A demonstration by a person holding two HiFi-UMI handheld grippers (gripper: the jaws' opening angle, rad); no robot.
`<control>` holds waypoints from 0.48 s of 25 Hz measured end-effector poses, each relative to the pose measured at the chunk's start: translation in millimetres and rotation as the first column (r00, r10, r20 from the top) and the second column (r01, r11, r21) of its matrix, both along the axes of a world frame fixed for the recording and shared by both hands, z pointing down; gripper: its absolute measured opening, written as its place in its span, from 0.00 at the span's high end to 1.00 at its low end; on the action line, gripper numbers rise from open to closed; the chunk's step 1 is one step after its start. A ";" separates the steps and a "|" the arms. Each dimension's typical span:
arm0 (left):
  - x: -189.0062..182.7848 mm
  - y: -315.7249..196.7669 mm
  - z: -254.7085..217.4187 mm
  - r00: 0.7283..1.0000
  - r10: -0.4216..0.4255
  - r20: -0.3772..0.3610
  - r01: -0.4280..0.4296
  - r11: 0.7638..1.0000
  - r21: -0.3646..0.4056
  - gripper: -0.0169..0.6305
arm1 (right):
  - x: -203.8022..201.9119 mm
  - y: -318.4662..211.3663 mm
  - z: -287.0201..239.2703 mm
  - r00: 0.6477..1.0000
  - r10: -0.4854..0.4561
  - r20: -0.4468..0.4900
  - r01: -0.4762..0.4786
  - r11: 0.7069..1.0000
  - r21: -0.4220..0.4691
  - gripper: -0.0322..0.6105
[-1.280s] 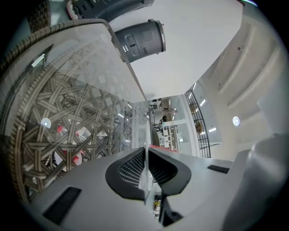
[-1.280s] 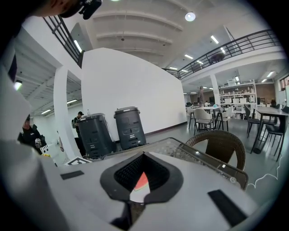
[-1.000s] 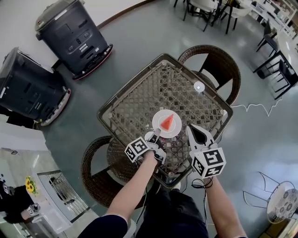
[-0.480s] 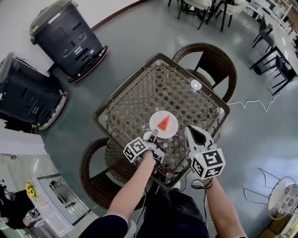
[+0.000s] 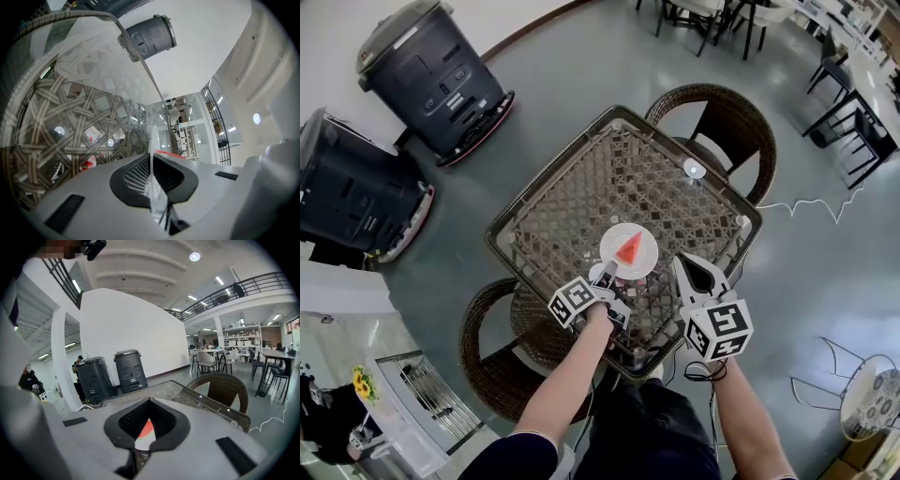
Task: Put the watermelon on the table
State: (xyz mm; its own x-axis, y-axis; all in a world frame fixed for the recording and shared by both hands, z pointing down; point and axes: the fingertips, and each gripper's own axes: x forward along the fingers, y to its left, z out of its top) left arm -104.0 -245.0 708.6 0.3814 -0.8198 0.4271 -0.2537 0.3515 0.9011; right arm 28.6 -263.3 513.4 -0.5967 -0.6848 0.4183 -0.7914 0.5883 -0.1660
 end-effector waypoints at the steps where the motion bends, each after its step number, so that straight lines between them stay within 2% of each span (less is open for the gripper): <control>1: 0.3 0.2 1.3 1.000 0.005 0.009 -0.005 1.000 -0.003 0.95 | 0.6 0.1 0.8 1.000 0.000 0.000 0.000 1.000 -0.001 0.95; 12: -1.5 4.4 12.6 0.993 0.038 0.109 -0.030 0.996 -0.078 0.95 | 3.0 0.9 2.6 1.000 0.008 0.003 -0.008 1.000 -0.008 0.95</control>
State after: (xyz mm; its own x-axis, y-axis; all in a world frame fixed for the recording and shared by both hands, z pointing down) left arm -105.5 -240.6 721.2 0.3554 -0.7706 0.5290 -0.3629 0.4078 0.8378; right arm 31.6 -262.4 516.0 -0.5927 -0.6861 0.4219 -0.7955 0.5807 -0.1731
